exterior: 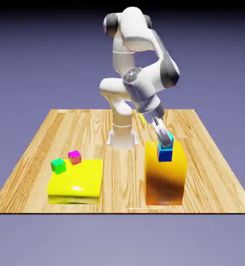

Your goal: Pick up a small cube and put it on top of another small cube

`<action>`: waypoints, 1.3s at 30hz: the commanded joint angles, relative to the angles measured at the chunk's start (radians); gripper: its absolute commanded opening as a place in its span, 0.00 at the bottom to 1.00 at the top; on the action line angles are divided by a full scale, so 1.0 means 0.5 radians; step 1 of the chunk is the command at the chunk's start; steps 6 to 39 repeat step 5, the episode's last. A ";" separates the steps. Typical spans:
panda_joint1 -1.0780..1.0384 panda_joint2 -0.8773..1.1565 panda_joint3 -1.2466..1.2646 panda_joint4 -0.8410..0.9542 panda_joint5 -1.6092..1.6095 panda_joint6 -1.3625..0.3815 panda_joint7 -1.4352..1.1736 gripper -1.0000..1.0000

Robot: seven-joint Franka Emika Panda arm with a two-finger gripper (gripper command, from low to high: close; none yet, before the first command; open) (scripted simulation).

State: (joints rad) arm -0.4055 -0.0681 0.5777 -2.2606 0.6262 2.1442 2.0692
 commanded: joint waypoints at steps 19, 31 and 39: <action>-0.072 -0.166 -0.088 0.180 -0.038 -0.365 0.036 1.00; -0.072 -0.166 -0.088 0.180 -0.038 -0.365 0.036 1.00; -0.072 -0.166 -0.088 0.180 -0.038 -0.365 0.036 1.00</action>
